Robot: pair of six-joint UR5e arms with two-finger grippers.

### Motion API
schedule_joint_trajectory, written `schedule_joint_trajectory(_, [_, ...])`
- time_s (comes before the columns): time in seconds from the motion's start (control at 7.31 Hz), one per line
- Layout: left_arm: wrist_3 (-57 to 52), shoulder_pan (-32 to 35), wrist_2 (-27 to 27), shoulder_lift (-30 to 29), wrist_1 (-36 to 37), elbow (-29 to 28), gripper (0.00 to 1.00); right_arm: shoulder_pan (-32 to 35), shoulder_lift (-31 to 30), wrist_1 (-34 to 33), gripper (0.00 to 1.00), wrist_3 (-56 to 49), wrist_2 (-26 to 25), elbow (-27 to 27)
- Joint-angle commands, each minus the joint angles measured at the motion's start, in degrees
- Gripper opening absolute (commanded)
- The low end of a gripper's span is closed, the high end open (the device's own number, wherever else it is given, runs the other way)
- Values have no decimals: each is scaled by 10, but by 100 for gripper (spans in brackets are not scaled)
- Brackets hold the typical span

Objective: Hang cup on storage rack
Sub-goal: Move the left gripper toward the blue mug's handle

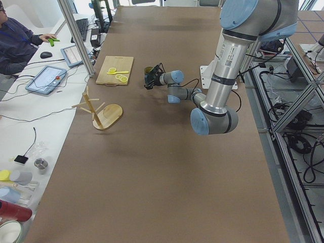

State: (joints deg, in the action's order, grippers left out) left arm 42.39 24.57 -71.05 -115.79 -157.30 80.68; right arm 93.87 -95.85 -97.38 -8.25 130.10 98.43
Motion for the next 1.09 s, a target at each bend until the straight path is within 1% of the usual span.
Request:
schedule_joint_trajectory(0.0, [-2, 0, 7, -15, 2, -24, 73, 0, 0, 0, 100, 1, 1, 0])
schedule_joint_trajectory(0.27, [-2, -3, 5, -23, 2, -35, 68, 0, 0, 1, 100, 3, 1, 0])
schedule_joint_trajectory(0.55, [-2, -4, 1, -40, 2, -49, 66, 0, 0, 1, 100, 5, 1, 0])
schedule_joint_trajectory(0.96, [-2, -4, -1, -41, 2, -49, 52, 0, 1, 1, 100, 5, 2, 0])
